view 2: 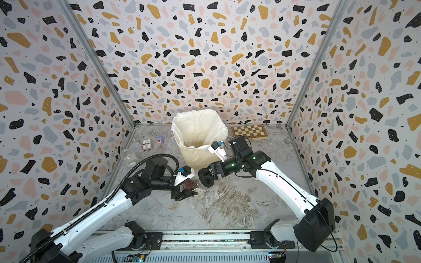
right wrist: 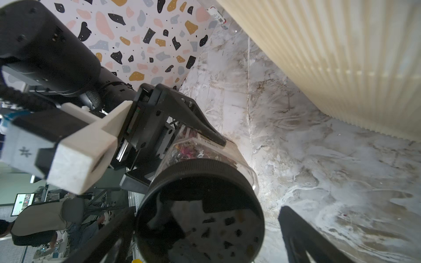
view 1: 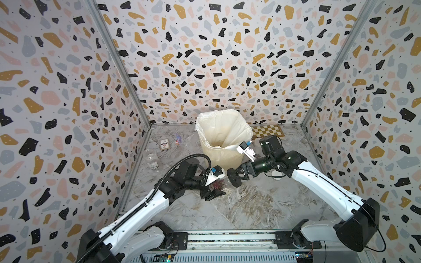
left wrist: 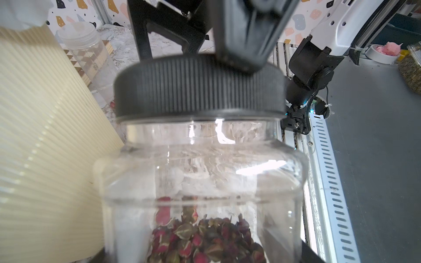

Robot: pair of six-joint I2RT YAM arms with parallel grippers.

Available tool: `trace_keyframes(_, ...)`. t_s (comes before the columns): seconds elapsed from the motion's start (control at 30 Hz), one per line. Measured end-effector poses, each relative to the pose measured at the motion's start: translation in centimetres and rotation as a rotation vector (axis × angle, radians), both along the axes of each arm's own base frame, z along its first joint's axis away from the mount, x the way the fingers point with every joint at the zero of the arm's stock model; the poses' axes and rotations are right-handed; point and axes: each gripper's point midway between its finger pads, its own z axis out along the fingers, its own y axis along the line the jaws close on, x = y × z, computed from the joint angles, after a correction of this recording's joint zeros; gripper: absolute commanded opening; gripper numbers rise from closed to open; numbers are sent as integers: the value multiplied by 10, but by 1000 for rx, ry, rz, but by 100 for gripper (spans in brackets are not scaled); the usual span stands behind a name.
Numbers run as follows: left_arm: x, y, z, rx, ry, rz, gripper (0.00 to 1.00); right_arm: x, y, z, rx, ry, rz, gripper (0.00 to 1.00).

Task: Empty the moldy dried flower tea in the jars
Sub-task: Unscrew the lid from the jar.

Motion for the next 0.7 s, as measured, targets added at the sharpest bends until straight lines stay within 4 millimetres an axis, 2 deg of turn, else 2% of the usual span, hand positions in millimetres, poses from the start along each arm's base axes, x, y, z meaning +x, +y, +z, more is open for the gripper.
trace_keyframes(0.4,1,1,-1,2,-6,8,59,-7,11,-11,-17,30,36,100)
trace_keyframes(0.7,1,2,-1,4,-7,11,59,-10,13,-10,-8,-2,71,79)
